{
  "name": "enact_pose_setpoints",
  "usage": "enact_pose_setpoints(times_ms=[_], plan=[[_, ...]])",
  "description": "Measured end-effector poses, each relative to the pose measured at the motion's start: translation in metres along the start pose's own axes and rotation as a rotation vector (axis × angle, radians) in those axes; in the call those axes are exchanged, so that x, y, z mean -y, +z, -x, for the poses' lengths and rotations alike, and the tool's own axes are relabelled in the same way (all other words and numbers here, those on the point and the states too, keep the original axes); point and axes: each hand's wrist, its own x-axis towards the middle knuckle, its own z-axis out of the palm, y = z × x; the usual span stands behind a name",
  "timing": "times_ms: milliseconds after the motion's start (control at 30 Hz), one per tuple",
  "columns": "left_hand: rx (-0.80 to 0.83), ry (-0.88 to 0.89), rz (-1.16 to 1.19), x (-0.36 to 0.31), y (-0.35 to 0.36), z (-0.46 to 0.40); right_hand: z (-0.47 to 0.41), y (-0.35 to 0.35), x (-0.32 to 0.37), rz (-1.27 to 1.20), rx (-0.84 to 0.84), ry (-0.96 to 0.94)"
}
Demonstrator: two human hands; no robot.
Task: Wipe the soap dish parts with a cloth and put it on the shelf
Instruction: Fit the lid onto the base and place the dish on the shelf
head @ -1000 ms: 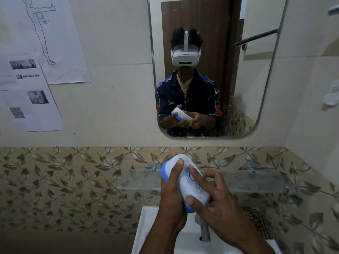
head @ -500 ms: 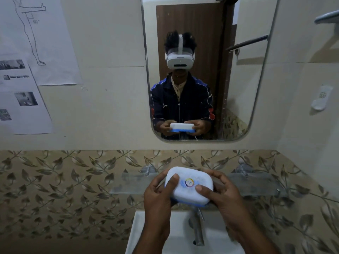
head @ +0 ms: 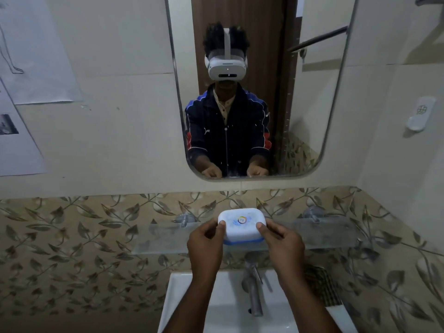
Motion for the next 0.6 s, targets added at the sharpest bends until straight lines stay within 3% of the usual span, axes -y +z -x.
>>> enact_pose_setpoints(times_ms=[600], plan=[[0.045, -0.004, -0.113, 0.022, 0.012, -0.020, -0.022, 0.004, -0.018, 0.175, -0.047, -0.042]])
